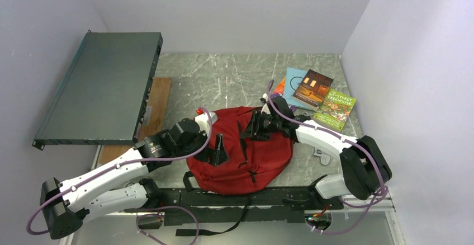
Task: Pack the student bag
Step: Place the personal item in the student bag.
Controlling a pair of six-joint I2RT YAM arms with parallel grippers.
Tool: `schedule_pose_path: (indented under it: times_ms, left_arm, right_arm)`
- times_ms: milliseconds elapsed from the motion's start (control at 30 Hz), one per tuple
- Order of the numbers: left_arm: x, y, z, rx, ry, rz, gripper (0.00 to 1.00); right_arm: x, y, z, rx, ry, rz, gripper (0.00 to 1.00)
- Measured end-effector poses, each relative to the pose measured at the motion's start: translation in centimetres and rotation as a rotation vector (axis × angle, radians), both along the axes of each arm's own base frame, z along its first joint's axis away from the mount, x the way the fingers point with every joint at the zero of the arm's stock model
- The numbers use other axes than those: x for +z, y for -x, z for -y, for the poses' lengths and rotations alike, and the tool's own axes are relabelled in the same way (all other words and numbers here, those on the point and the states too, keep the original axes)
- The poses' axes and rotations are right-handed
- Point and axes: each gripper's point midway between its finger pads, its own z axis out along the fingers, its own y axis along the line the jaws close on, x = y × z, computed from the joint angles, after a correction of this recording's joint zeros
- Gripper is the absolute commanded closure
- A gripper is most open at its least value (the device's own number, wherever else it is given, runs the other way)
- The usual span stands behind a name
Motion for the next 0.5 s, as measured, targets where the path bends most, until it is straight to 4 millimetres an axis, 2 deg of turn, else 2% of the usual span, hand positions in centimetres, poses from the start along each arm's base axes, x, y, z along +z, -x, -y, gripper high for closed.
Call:
schedule_pose_path:
  times_ms: [67,167,267,333,433,500]
  left_arm:
    - [0.2,-0.4,-0.2,0.023,-0.010,0.012,0.04]
    - [1.5,-1.4,-0.6,0.068,-0.023,0.044,0.04]
    - [3.5,-2.5,-0.4,0.108,-0.003,0.088,0.04]
    - [4.3,-3.0,-0.4,0.129,0.006,0.108,0.04]
    - [4.5,-3.4,-0.6,0.146,-0.001,0.119,0.04]
    - [4.3,-3.6,-0.7,0.153,-0.018,0.119,0.04]
  right_arm:
    - [0.0,0.5,-0.7,0.001,-0.059,-0.026,0.99]
    - [0.1,1.4,-1.5,0.016,-0.131,-0.070,0.93]
    - [1.1,1.5,-2.1,0.030,-0.181,-0.071,0.86]
    - [1.9,1.4,-2.4,0.035,-0.212,-0.061,0.84]
    - [2.5,1.3,-2.9,0.039,-0.262,-0.039,0.81]
    - [1.9,1.6,-2.9,0.032,-0.285,-0.050,0.77]
